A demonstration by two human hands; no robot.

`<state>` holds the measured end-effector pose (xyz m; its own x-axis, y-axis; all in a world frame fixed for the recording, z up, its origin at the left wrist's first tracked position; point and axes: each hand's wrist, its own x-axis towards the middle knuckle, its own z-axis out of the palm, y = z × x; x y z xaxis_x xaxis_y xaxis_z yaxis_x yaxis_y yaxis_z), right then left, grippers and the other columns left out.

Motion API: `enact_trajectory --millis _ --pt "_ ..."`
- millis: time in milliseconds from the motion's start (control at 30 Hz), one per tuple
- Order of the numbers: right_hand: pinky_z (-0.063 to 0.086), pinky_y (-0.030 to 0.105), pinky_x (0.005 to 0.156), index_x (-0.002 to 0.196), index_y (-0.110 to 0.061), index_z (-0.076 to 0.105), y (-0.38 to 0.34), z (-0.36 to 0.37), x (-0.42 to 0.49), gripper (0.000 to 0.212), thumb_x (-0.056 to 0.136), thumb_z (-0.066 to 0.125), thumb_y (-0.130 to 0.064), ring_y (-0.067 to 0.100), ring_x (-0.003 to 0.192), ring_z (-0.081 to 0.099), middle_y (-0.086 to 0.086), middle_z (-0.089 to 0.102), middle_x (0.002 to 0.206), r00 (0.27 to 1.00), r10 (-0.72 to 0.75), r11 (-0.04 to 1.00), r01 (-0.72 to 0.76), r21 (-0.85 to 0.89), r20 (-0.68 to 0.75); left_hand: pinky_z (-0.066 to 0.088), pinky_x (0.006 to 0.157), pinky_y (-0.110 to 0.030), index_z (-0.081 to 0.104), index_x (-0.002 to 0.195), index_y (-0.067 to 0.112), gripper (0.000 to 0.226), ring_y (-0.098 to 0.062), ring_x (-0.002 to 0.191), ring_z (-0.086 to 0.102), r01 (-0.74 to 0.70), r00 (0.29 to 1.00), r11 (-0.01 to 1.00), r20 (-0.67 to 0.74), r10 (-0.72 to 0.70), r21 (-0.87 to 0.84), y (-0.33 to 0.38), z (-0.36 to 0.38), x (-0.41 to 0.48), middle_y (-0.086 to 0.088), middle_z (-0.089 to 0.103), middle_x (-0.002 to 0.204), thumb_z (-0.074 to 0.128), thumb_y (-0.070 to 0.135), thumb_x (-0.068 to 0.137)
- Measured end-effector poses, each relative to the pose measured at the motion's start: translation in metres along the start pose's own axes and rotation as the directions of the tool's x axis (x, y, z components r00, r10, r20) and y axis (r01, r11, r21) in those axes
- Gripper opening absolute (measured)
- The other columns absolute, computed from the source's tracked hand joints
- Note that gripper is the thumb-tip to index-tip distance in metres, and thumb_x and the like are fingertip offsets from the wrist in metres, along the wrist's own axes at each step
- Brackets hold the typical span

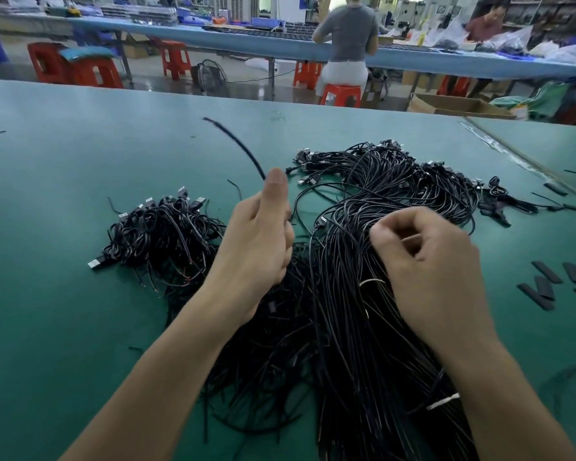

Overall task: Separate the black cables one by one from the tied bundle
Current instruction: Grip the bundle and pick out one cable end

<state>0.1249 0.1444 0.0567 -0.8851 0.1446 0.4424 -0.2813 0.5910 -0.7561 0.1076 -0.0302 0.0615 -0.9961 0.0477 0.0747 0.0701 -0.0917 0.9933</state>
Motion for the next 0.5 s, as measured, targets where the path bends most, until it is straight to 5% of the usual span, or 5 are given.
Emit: enact_trajectory --millis 100,200,300,500 --pt "0.038 0.015 0.054 0.081 -0.028 0.063 0.001 0.004 -0.001 0.014 0.095 0.063 -0.028 0.004 0.055 0.051 -0.011 0.060 0.071 0.984 0.048 0.993 -0.028 0.118 -0.174 0.018 0.036 -0.015 0.038 0.059 0.029 0.057 -0.009 0.041 0.016 0.040 0.980 0.999 0.194 -0.036 -0.015 0.003 0.007 -0.006 0.012 0.028 0.051 0.030 0.077 0.089" --pt "0.036 0.020 0.054 0.085 -0.026 0.064 -0.005 0.013 -0.006 0.010 0.095 0.064 -0.025 0.005 0.053 0.047 -0.011 0.058 0.069 0.980 0.037 0.976 0.007 0.218 -0.196 0.019 0.033 -0.014 0.041 0.052 0.027 0.054 -0.005 0.038 0.017 0.080 0.939 0.997 0.336 -0.070 -0.014 0.004 0.015 -0.008 0.013 0.027 0.049 0.023 0.067 0.084" --pt "0.036 0.018 0.053 0.089 -0.024 0.065 -0.013 0.023 -0.012 0.006 0.095 0.064 -0.021 0.005 0.054 0.046 -0.010 0.058 0.069 0.988 0.017 0.954 0.030 0.298 -0.153 0.019 0.034 -0.015 0.041 0.050 0.024 0.049 -0.006 0.037 0.020 0.023 0.945 0.998 0.325 -0.039 0.053 0.000 0.018 -0.008 0.011 0.028 0.045 0.023 0.044 0.090" --pt "0.040 0.020 0.059 0.087 -0.029 0.063 -0.024 0.025 -0.016 0.009 0.091 0.059 -0.022 0.010 0.064 0.053 -0.005 0.062 0.080 0.991 -0.123 0.943 0.132 0.305 -0.049 0.016 0.041 -0.014 0.046 0.059 0.018 0.039 -0.010 0.038 0.015 0.042 0.971 0.999 0.236 -0.036 -0.021 -0.004 0.018 -0.007 0.010 0.025 0.044 0.031 0.041 0.087"
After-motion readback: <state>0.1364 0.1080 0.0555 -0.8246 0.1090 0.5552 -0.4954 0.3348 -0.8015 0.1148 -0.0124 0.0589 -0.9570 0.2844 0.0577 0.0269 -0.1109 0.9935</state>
